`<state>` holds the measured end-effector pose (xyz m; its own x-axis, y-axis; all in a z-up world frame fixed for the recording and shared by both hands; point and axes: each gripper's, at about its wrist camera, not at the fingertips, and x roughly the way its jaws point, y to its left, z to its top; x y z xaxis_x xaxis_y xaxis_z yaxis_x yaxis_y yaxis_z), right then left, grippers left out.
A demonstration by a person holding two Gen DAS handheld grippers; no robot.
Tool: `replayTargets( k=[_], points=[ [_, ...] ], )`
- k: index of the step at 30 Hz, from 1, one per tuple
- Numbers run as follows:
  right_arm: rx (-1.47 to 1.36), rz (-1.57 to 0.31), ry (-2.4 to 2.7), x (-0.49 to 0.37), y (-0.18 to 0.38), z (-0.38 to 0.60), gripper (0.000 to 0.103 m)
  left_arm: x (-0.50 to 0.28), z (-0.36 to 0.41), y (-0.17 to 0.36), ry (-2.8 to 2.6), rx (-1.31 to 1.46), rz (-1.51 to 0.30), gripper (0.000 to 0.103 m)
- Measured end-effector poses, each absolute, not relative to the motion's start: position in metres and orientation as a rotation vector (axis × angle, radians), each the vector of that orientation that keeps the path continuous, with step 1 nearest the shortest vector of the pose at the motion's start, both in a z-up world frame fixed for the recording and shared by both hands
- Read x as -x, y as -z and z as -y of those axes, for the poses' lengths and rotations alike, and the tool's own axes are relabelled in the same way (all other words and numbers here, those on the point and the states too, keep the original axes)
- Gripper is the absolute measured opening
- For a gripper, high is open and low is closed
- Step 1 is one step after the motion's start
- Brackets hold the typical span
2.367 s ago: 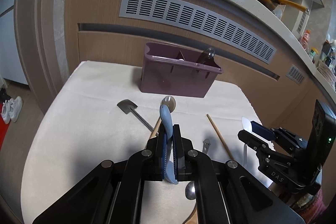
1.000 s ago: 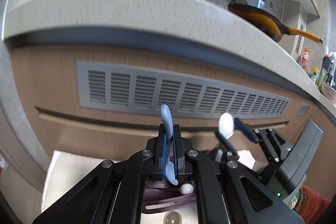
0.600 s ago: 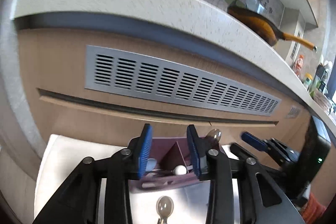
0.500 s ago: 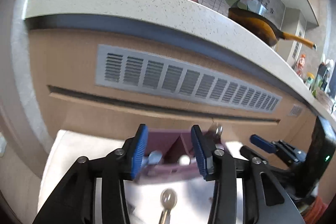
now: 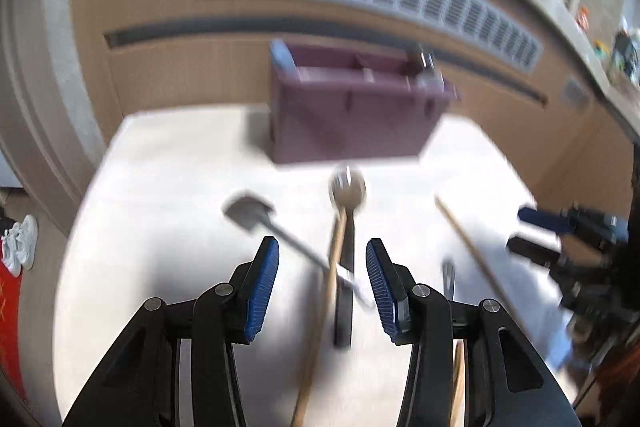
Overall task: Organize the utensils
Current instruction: 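Grasp a wooden chopstick with left tool while right tool grasps the other chopstick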
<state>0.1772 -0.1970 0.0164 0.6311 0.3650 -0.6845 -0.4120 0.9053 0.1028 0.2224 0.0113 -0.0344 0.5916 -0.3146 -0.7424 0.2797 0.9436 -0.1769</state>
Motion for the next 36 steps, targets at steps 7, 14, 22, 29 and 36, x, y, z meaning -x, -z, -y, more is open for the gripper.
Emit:
replayTargets(
  k=[7,14,22,29,36],
  points=[
    [-0.027,-0.857,-0.414,-0.180,0.006,0.216,0.038,-0.215,0.000,0.062,0.376,-0.017,-0.952,0.040],
    [-0.027,-0.881,-0.387,-0.184,0.017,0.213,0.038,-0.229,0.013,0.067,0.368,-0.057,-0.993,0.020],
    [-0.042,-0.956,-0.351,-0.204,0.032,0.207,0.038,-0.236,0.009,0.072,0.373,0.011,-1.065,0.018],
    [0.025,-0.977,-0.339,-0.216,0.036,0.192,0.047,-0.237,0.007,0.073,0.377,0.026,-1.087,0.018],
    [0.088,-1.034,-0.431,-0.220,0.039,0.172,0.086,-0.238,0.009,0.072,0.370,0.022,-1.087,0.018]
  ],
)
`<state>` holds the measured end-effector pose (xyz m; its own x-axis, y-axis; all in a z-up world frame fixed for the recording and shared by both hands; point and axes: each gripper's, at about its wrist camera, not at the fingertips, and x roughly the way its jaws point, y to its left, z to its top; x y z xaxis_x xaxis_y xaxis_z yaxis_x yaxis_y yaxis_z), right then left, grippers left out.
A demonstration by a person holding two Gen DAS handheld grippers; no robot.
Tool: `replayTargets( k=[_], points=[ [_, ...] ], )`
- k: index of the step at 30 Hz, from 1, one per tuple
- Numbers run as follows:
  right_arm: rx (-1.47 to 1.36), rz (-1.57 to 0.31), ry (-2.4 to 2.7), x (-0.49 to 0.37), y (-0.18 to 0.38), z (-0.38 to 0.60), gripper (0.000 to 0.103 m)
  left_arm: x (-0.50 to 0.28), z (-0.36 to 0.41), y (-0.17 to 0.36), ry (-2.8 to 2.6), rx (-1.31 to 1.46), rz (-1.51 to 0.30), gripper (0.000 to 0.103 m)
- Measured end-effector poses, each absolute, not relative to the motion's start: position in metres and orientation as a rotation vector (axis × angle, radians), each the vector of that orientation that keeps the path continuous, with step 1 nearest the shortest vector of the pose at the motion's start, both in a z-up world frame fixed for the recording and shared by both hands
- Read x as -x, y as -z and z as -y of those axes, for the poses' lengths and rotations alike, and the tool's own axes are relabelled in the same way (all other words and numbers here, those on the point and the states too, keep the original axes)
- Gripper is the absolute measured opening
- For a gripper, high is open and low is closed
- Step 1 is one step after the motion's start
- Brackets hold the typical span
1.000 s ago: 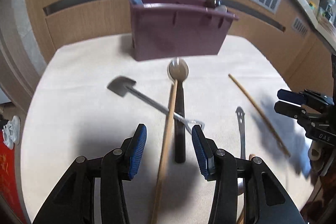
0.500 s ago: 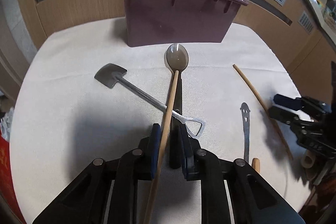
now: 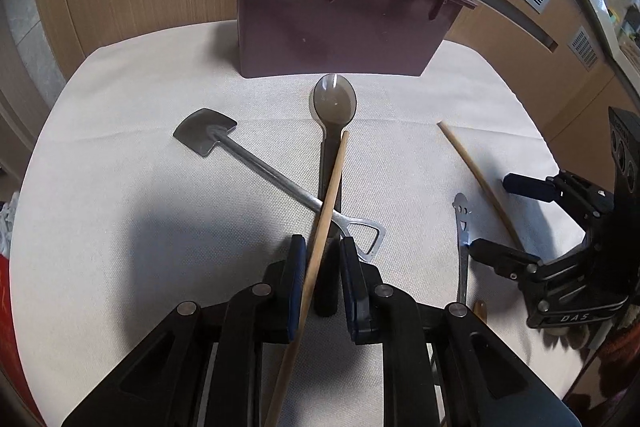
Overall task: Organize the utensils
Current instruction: 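Grasp a wooden chopstick with left tool while right tool grasps the other chopstick, then lift both chopsticks upright and carry them over the maroon caddy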
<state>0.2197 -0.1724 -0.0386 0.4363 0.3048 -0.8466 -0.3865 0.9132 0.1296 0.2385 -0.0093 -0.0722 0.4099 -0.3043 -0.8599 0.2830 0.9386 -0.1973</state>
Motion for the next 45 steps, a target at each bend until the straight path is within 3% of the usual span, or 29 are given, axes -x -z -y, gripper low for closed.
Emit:
replayTargets(
  k=[1,2,3,5,6,7,17,20,29,33,35,45],
  points=[
    [0.078,-1.031,-0.425,-0.221,0.038,0.173,0.085,-0.239,0.009,0.072,0.369,0.023,-1.088,0.018],
    [0.069,-1.021,-0.415,-0.220,0.037,0.174,0.078,-0.239,0.009,0.072,0.369,0.026,-1.088,0.018],
    [0.071,-1.003,-0.395,-0.220,0.036,0.175,0.061,-0.239,0.008,0.072,0.369,0.027,-1.089,0.018],
    [0.097,-0.984,-0.378,-0.221,0.034,0.175,0.035,-0.239,0.008,0.072,0.370,0.024,-1.089,0.018],
    [0.103,-0.981,-0.376,-0.222,0.033,0.175,0.017,-0.240,0.008,0.072,0.369,0.023,-1.090,0.018],
    [0.116,-0.981,-0.371,-0.223,0.032,0.175,0.007,-0.240,0.008,0.072,0.368,0.024,-1.091,0.018],
    [0.066,-0.871,-0.409,-0.205,-0.001,0.188,0.006,-0.245,0.016,0.070,0.377,-0.042,-1.130,0.018],
    [0.054,-0.836,-0.410,-0.201,-0.009,0.191,0.006,-0.246,0.019,0.069,0.364,-0.062,-1.130,0.013],
    [-0.035,-0.765,-0.419,-0.193,-0.026,0.203,0.006,-0.219,0.005,0.020,0.370,0.100,-0.911,0.012],
    [-0.042,-0.758,-0.409,-0.193,-0.028,0.205,0.006,-0.212,0.005,0.005,0.386,0.106,-0.869,0.012],
    [-0.047,-0.752,-0.406,-0.192,-0.030,0.205,0.006,-0.206,0.003,-0.006,0.407,0.134,-0.838,0.004],
    [-0.062,-0.728,-0.416,-0.189,-0.039,0.205,0.005,-0.197,0.002,-0.035,0.430,0.177,-0.760,0.004]
  ],
)
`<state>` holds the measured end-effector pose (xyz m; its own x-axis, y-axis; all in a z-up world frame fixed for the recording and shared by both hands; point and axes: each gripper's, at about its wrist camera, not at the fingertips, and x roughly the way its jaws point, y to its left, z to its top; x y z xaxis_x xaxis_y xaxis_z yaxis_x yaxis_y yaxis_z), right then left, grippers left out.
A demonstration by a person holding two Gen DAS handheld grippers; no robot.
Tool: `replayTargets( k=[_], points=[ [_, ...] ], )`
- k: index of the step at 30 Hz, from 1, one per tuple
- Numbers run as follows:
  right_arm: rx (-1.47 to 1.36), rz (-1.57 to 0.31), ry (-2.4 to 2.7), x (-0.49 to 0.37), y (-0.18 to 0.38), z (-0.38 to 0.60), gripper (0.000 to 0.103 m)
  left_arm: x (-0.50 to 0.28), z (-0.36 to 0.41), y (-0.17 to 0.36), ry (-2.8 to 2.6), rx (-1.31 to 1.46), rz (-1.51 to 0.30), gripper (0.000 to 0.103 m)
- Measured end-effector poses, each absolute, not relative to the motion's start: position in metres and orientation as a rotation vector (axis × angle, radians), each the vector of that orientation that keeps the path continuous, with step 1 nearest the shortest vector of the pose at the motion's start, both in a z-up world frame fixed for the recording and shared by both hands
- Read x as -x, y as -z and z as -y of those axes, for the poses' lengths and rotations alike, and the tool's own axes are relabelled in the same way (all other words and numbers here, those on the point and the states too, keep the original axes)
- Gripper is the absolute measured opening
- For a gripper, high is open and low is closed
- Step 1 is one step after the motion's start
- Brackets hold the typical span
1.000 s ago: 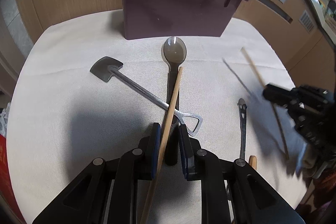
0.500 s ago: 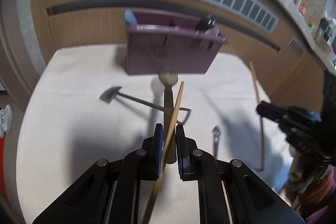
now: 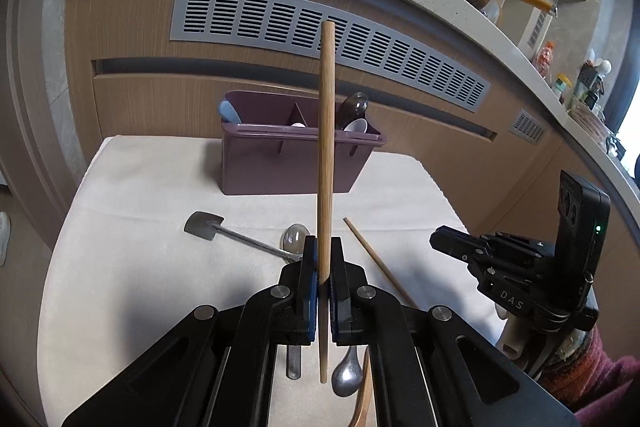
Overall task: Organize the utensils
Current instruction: 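Lift both chopsticks upright and carry them over the maroon caddy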
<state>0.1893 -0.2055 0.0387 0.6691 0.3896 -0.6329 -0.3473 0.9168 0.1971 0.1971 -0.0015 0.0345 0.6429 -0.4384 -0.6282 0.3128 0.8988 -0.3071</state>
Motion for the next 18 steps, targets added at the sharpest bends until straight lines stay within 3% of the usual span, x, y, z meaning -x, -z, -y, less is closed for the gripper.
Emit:
replayTargets(
  k=[14,18],
  points=[
    [0.003,-0.996,-0.410,-0.243,0.026,0.184,0.007,-0.194,0.001,-0.020,0.407,0.171,-0.793,0.004],
    [0.062,-0.996,-0.393,-0.253,0.037,0.173,0.007,-0.195,-0.003,-0.013,0.404,0.187,-0.810,0.004]
  ],
)
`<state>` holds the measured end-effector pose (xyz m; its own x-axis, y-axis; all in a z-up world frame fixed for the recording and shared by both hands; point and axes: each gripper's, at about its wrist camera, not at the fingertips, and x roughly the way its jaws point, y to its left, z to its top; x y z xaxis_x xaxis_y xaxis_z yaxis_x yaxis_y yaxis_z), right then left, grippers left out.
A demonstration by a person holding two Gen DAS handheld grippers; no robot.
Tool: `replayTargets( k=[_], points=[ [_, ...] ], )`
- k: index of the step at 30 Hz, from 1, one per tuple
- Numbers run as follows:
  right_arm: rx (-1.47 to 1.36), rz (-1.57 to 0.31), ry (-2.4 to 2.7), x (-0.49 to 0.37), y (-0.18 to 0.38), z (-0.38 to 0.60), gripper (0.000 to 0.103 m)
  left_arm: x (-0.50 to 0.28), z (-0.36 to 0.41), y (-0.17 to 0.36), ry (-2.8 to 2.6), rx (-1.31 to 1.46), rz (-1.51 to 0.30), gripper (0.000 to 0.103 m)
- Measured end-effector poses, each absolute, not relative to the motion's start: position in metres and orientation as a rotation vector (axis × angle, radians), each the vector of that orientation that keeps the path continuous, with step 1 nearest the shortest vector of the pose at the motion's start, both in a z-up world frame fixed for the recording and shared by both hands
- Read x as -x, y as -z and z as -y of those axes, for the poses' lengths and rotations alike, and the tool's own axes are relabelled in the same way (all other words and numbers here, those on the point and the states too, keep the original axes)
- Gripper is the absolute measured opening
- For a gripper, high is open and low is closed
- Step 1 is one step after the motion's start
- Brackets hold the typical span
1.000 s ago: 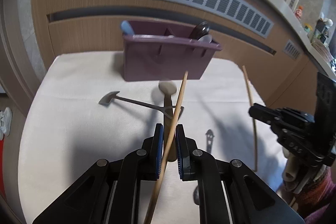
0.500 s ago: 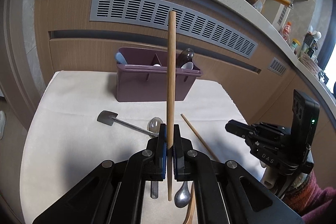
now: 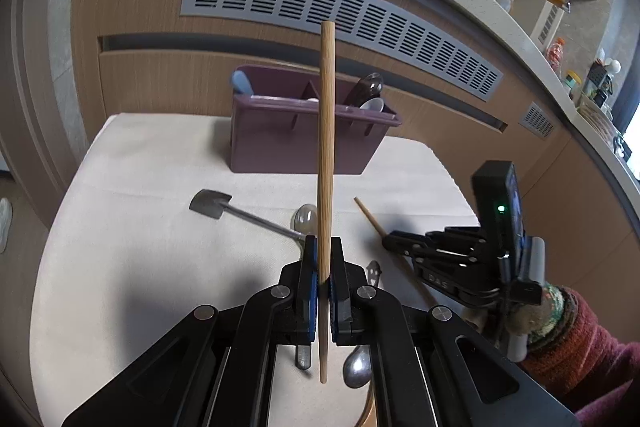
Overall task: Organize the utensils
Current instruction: 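Lift both chopsticks upright and carry them over the maroon caddy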
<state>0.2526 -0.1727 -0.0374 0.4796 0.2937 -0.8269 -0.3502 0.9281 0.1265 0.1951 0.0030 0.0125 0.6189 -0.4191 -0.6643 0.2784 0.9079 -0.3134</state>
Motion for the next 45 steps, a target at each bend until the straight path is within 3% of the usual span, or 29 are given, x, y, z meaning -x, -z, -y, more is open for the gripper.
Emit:
replayTargets(
  k=[6,22,35,39,45],
  points=[
    [0.046,-0.965,-0.413,-0.246,0.033,0.174,0.006,-0.196,-0.011,-0.005,0.389,0.218,-0.821,0.004],
    [-0.095,-0.665,-0.423,-0.196,-0.052,0.212,0.005,-0.191,-0.008,-0.017,0.389,0.224,-0.786,0.004],
    [-0.113,-0.607,-0.421,-0.188,-0.070,0.216,0.005,-0.192,-0.011,-0.023,0.374,0.238,-0.766,0.004],
    [-0.119,-0.551,-0.393,-0.196,-0.095,0.217,0.005,-0.203,-0.009,-0.059,0.370,0.236,-0.677,0.004],
    [-0.129,-0.220,-0.355,-0.210,-0.189,0.224,0.005,-0.228,-0.001,-0.151,0.364,0.165,-0.355,0.004]
  ],
)
